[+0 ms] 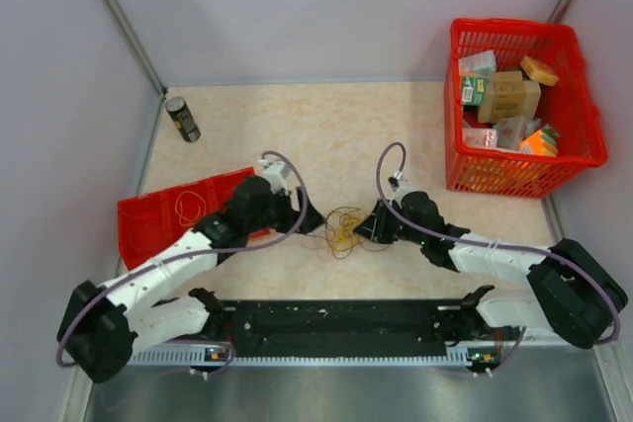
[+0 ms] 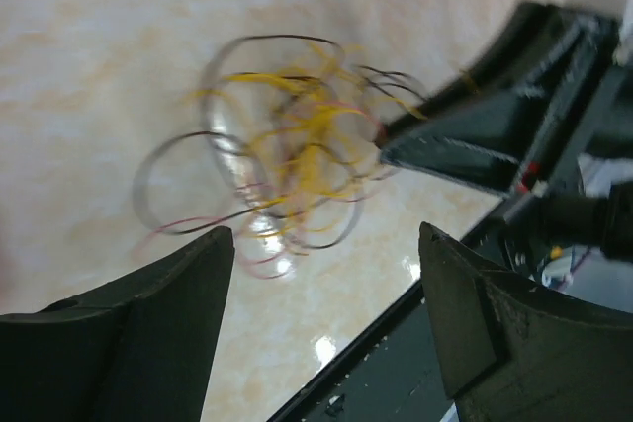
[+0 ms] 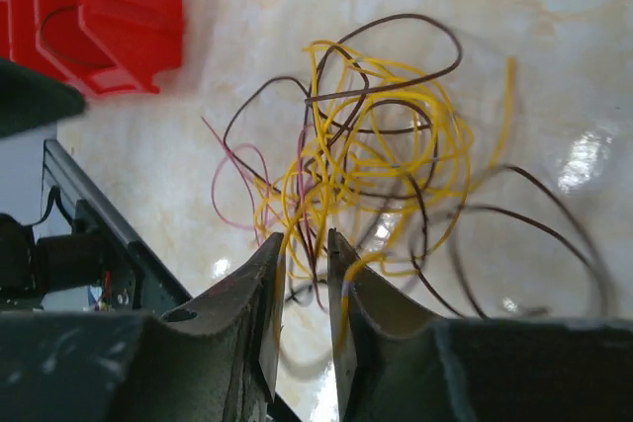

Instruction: Untangle the cables

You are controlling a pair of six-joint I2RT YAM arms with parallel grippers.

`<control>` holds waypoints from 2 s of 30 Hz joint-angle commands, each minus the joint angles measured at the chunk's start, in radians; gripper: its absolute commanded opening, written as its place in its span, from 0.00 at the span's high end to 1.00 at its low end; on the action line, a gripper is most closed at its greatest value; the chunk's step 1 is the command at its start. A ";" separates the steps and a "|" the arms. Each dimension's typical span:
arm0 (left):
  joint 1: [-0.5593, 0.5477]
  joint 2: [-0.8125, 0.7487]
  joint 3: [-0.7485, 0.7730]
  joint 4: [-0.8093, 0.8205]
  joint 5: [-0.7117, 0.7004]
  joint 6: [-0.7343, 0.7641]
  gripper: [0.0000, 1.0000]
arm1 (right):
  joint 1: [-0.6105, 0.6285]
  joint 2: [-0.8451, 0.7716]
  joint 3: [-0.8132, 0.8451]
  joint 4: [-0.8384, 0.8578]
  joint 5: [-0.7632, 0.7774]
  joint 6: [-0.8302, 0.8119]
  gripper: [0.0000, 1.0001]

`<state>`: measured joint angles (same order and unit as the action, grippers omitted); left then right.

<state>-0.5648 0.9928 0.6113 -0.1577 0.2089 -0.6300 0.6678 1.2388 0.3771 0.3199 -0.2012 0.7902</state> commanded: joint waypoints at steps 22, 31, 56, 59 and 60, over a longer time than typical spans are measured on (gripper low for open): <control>-0.221 0.162 0.108 -0.294 -0.447 -0.409 0.10 | 0.023 -0.142 -0.049 0.024 0.126 -0.049 0.48; -0.161 0.219 0.053 -0.097 -0.415 -0.096 0.13 | 0.024 -0.065 -0.004 0.011 0.082 -0.060 0.48; -0.159 0.260 -0.064 0.149 -0.183 0.049 0.86 | 0.023 -0.019 0.020 0.018 0.062 -0.065 0.49; -0.162 0.254 -0.050 0.141 -0.169 0.050 1.00 | 0.024 -0.009 0.028 0.018 0.048 -0.069 0.48; -0.164 0.250 -0.039 0.133 -0.163 0.052 1.00 | 0.023 -0.003 0.028 0.018 0.040 -0.072 0.48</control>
<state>-0.7261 1.2751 0.5453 -0.0521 0.0082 -0.5804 0.6910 1.2209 0.3561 0.3012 -0.1341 0.7399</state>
